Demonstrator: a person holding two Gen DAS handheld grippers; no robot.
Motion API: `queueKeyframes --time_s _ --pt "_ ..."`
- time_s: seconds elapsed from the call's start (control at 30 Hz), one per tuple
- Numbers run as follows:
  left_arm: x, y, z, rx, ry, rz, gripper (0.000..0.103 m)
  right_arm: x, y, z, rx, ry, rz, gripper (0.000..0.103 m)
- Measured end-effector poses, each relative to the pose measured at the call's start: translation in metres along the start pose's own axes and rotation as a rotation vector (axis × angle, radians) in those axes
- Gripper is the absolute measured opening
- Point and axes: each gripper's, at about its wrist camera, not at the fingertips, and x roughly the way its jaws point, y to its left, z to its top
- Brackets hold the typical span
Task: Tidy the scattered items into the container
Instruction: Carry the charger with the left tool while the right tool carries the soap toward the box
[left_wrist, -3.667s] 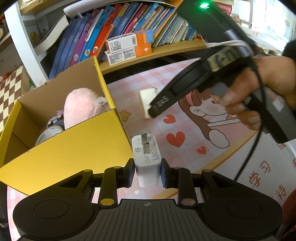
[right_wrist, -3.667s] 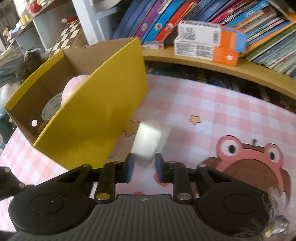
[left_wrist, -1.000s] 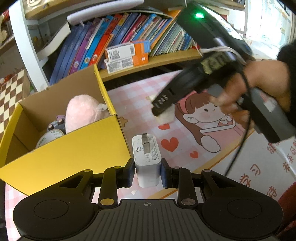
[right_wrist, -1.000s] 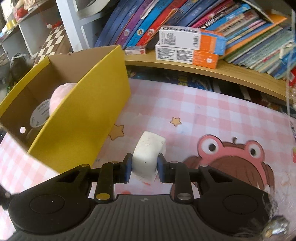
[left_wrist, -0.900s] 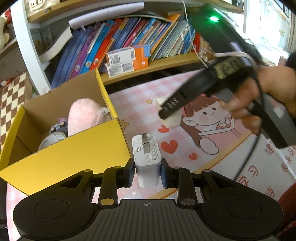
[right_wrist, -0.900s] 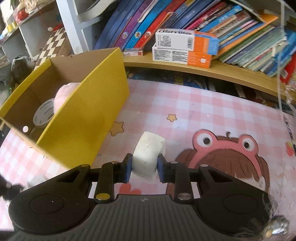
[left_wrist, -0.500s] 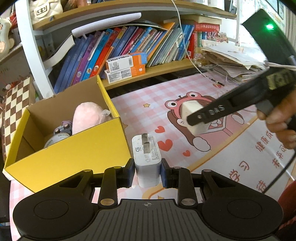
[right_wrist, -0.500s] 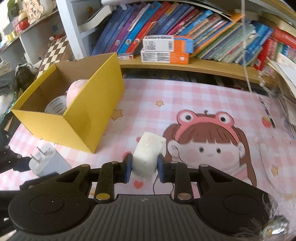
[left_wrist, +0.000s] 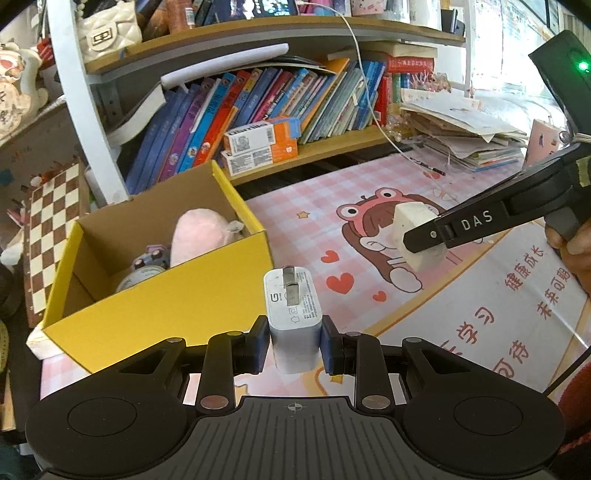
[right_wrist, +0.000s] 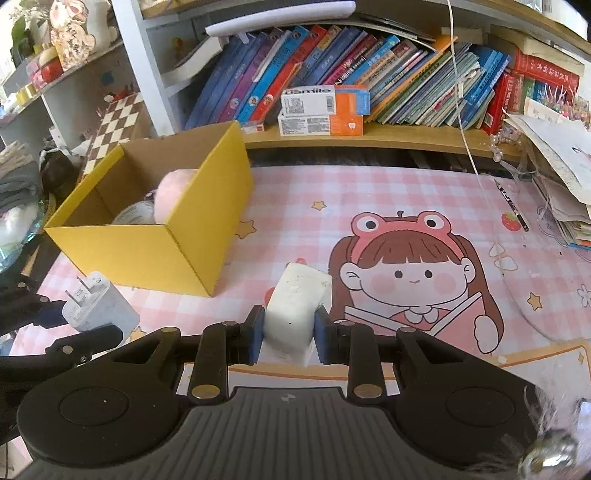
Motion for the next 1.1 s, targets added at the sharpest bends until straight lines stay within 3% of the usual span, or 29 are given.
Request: queueKeyframes --time_s 1.1 --pt "-0.023 0.038 -0.019 -0.041 -0.031 0.030 0.027 -0.004 0.053 -0.004 -0.041 -0.008 0.020 0.026"
